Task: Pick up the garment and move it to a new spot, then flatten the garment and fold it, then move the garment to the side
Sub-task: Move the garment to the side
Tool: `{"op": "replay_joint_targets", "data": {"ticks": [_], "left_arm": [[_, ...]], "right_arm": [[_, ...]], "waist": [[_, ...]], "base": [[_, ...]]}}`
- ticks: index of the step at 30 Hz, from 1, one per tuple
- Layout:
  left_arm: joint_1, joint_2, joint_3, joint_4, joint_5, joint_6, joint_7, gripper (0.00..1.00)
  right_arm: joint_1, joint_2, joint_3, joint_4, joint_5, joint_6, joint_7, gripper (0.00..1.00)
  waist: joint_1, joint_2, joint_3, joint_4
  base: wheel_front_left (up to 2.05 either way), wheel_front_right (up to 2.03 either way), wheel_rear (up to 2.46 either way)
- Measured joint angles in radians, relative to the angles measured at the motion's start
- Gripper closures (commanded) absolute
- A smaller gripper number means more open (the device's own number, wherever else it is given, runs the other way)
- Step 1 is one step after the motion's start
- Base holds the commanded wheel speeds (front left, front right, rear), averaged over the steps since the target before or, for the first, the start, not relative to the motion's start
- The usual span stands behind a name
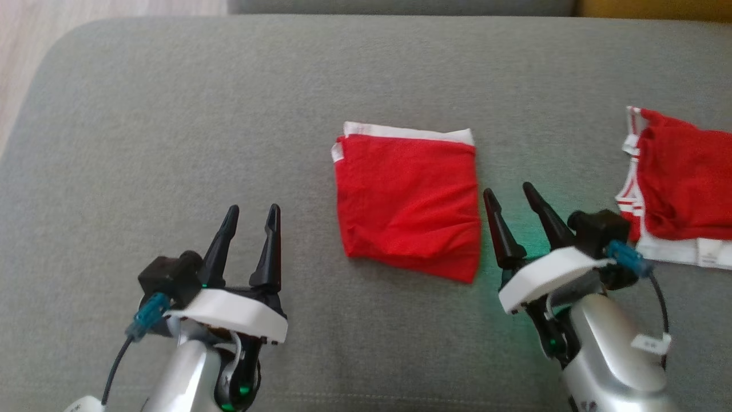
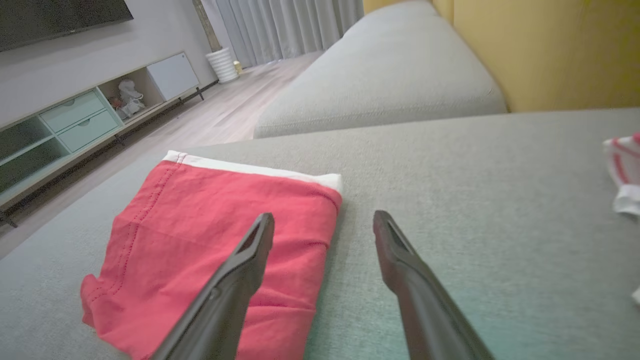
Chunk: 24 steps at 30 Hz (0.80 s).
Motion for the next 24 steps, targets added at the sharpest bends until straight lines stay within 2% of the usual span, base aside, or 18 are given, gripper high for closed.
{"op": "replay_joint_targets", "data": {"ticks": [7,13,15,19,24], "left_arm": [[-0.014,0.000,-0.009,0.007,-0.002,0.000,0.000,0.00],[-0.019,0.000,-0.013,0.012,-0.002,0.000,0.000,0.00],[-0.022,0.000,-0.013,0.013,-0.002,0.000,0.000,0.00],[-0.024,0.000,-0.006,0.013,-0.001,0.000,0.000,0.00],[-0.024,0.000,0.000,0.014,0.002,0.000,0.000,0.00]], "right_arm": [[-0.080,-0.001,0.043,0.143,0.165,0.000,0.068,0.00],[-0.137,-0.002,0.092,0.257,0.210,0.000,0.072,0.00],[-0.158,-0.003,0.120,0.280,0.196,0.000,0.067,1.00],[-0.202,-0.004,0.142,0.330,0.050,0.000,0.000,1.00],[-0.230,-0.028,0.130,0.342,-0.189,0.000,-0.079,1.00]], "waist": [[0.0000,0.0000,0.034,0.048],[0.0000,0.0000,0.051,0.072],[0.0000,0.0000,0.053,0.073],[0.0000,0.0000,0.050,0.058],[0.0000,0.0000,0.043,0.019]], "base": [[0.00,0.00,0.00],[0.00,0.00,0.00],[0.00,0.00,0.00],[0.00,0.00,0.00],[0.00,0.00,0.00]]}}
